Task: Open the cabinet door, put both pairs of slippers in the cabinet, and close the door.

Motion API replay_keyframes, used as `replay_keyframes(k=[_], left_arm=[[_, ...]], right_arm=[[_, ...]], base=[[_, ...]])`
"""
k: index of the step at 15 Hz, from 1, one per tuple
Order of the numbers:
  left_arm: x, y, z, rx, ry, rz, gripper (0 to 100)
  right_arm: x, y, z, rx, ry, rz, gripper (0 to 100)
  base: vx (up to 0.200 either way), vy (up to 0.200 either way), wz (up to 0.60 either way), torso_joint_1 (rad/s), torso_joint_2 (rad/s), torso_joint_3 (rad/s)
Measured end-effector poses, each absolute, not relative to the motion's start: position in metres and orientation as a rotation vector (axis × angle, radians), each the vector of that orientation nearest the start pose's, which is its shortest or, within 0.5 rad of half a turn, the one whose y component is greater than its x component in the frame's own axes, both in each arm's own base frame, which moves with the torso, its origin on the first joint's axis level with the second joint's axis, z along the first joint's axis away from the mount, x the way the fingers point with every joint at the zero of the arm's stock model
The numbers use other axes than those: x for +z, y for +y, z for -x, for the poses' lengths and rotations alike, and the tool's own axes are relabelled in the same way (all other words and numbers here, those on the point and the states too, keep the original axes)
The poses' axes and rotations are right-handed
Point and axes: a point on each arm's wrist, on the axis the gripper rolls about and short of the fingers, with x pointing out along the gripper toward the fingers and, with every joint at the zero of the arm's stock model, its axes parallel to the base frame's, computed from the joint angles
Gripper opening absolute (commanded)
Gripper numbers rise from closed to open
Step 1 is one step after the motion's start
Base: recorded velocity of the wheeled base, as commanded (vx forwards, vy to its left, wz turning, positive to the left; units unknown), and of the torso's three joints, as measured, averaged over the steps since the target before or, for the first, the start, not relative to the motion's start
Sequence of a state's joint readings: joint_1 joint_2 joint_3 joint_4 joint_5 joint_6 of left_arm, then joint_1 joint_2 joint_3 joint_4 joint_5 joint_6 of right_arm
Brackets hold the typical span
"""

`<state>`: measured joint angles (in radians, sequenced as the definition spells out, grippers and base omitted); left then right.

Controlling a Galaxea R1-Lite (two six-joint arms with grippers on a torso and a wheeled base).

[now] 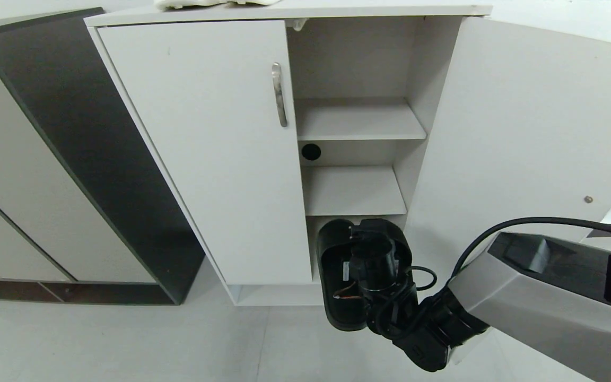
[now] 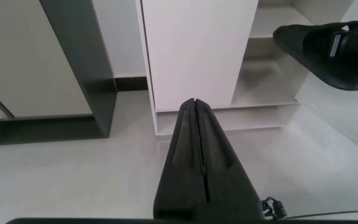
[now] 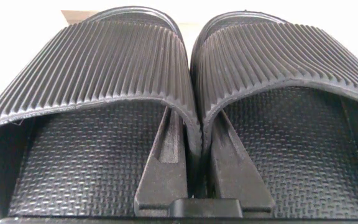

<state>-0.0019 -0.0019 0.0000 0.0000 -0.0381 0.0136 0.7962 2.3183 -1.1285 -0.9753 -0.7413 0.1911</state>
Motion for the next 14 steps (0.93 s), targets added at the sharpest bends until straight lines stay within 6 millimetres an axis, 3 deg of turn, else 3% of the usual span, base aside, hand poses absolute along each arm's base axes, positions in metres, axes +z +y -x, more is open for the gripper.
replay_keyframes(k=[6, 14], left_arm=[[0.075, -0.001, 0.023, -0.039, -0.002, -0.015, 0], [0.075, -0.001, 0.023, -0.04, -0.002, -0.016, 0]], right_arm=[[0.071, 0.299, -0.315, 0.035, -0.018, -0.023, 0], [0.055, 0.3, -0.317, 0.035, -0.011, 0.012, 0]], base=[[0.0, 0.0, 0.0, -0.001, 0.0, -0.019], [0.2, 0.0, 0.0, 0.001, 0.0, 0.001]])
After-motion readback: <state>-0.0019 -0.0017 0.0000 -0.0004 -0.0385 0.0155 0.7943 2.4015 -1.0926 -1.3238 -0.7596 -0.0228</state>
